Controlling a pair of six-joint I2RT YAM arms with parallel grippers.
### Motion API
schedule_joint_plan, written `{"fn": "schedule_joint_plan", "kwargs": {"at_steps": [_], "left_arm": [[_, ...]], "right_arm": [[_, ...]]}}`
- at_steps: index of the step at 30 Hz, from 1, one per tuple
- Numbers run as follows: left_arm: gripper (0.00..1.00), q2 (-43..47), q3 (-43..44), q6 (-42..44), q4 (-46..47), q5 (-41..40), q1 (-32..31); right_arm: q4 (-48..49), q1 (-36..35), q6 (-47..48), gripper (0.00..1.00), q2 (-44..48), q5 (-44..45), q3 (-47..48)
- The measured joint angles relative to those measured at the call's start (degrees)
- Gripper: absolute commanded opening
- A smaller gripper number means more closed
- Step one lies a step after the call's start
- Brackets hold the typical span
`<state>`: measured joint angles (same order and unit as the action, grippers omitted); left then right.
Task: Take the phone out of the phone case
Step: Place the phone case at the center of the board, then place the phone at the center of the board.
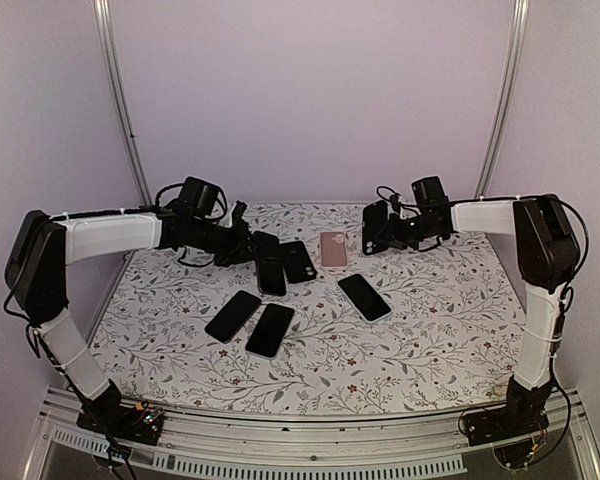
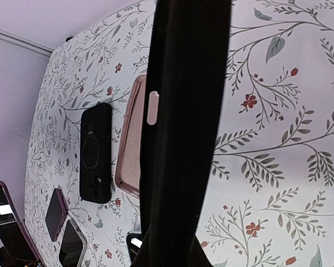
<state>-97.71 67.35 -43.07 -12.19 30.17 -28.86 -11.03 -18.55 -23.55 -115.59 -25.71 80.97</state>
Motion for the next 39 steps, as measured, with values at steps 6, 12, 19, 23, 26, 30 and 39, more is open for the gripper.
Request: {"fn": "schedule_joint_plan", "kwargs": {"at_steps": [6,12,19,23,26,30,39], "left_arm": [[0.00,-2.03,3.72,2.86,-3.89,-3.30,3.89],[0.00,-2.40,4.22,8.09,-10.91,-5.70,6.64],[0.00,-4.02,11.85,19.67,-22.49,-12.00,12.81],[0.00,-6.19,16.70,25.29,-27.56,-16.00,14.78],[0.00,-8.28,19.21,28.76,-31.28,-18.69,14.78],[0.00,-11.45,21.57,32.70,-35.95,-20.81,14.80],[0.00,-16.68,22.84,37.62,-39.58,-18.14,14.80]], "right_arm": [[-4.26,0.96,2.93,0.14,-6.19,-2.64,6.47],[-6.93,1.01,5.03,0.22,-11.30,-6.08,11.32],[-8.35,1.25,6.19,0.49,-15.06,-8.09,13.60],[-9.07,1.51,6.80,0.64,-15.47,-6.34,13.62],[-8.90,1.73,7.39,0.73,-15.26,-3.87,13.64],[-8.63,1.75,8.11,0.84,-14.08,0.35,13.03],[-7.80,1.92,9.07,0.91,-9.31,5.75,6.84]]}}
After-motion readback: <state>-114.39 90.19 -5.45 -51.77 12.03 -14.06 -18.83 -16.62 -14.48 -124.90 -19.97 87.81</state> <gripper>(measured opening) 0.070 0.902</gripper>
